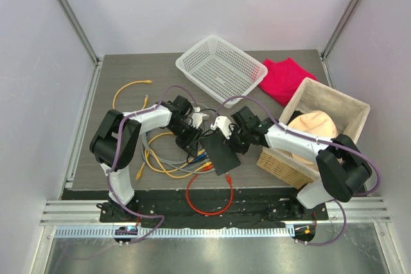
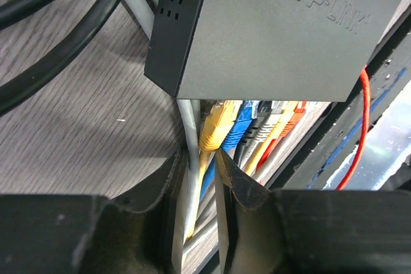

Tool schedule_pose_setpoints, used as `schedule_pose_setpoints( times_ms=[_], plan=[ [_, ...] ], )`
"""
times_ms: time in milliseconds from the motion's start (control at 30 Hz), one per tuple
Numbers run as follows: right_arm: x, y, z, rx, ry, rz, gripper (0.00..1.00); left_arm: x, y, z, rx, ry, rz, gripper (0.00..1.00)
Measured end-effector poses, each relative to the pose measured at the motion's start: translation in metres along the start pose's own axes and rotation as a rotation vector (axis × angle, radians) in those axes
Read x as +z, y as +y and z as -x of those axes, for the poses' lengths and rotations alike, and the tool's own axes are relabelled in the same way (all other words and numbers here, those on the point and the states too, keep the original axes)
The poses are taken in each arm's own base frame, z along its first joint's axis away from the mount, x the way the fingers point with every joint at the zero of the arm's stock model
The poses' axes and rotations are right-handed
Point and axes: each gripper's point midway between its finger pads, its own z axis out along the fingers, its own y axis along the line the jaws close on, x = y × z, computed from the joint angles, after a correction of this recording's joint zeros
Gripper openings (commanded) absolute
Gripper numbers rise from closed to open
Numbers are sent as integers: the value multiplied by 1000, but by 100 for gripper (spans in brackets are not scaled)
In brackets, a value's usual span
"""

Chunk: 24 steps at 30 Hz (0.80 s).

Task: Pull the plug from the switch port

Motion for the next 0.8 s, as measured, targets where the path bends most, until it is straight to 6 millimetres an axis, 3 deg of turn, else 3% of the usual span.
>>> schedule_pose_setpoints(
  times_ms=[267,433,633,800],
  plan=[
    [0,-2,-1,4,-3,-4,2,-3,8,1,25,13,89,24],
    [0,-4,-1,7,-8,-12,2,-11,13,14,73,-3,137,28],
    [-1,-6,-3,11,-7,-19,2,-21,-1,27,105,-70,76,27],
    [2,-1,-37,39,97,-14,2,-24,-12,33,111,-98,28,27]
  ],
)
